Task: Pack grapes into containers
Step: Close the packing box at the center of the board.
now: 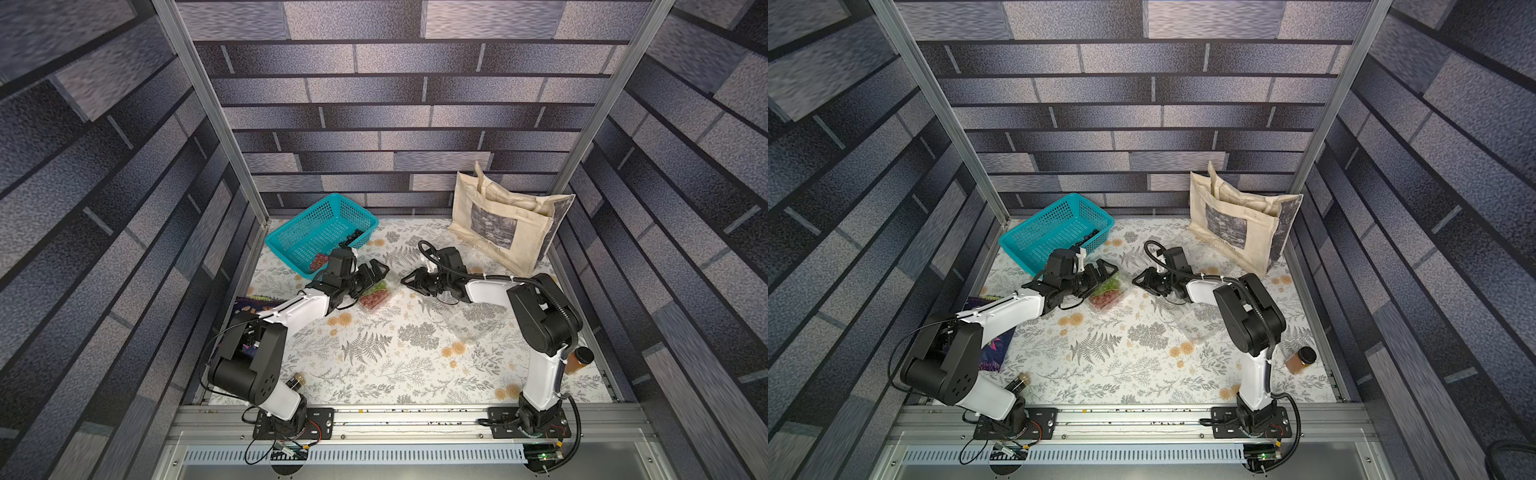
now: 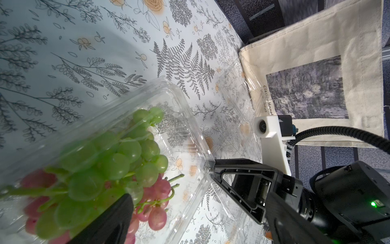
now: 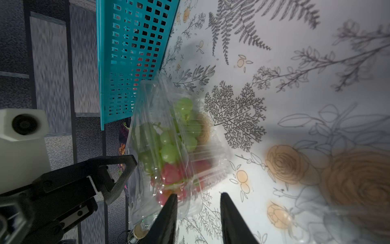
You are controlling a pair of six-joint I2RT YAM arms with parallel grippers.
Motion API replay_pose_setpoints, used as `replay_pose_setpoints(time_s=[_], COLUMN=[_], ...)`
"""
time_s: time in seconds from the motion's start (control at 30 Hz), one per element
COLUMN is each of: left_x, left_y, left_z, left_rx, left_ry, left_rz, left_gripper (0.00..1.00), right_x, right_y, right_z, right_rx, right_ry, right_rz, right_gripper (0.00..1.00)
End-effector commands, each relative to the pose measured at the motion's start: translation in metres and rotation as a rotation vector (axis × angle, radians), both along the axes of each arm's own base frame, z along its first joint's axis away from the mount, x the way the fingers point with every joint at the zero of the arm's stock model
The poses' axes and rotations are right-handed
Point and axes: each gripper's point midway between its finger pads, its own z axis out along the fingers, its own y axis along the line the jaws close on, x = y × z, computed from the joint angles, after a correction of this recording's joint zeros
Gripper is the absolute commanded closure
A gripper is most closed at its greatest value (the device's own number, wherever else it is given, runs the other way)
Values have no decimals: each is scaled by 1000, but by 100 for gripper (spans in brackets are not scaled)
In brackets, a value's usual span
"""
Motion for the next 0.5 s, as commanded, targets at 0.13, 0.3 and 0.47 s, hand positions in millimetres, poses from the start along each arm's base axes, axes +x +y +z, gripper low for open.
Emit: replay_pose_setpoints(time_s=[0.13, 0.3, 0.47], left_x=[-10, -10, -11], left_y=[3, 3, 3], left_z=[-11, -13, -15], left_rx=[29, 30, 32], left_ry=[22, 24, 24], left_rz=[-3, -1, 1], left_gripper=[0, 0, 0], right_x=[9, 10, 11], right_y=[7, 10, 11], right_z=[6, 3, -1], right_rx=[62, 86, 90], right_ry=[-13, 2, 8], right_rz=[9, 10, 9], right_gripper=[65, 67, 72])
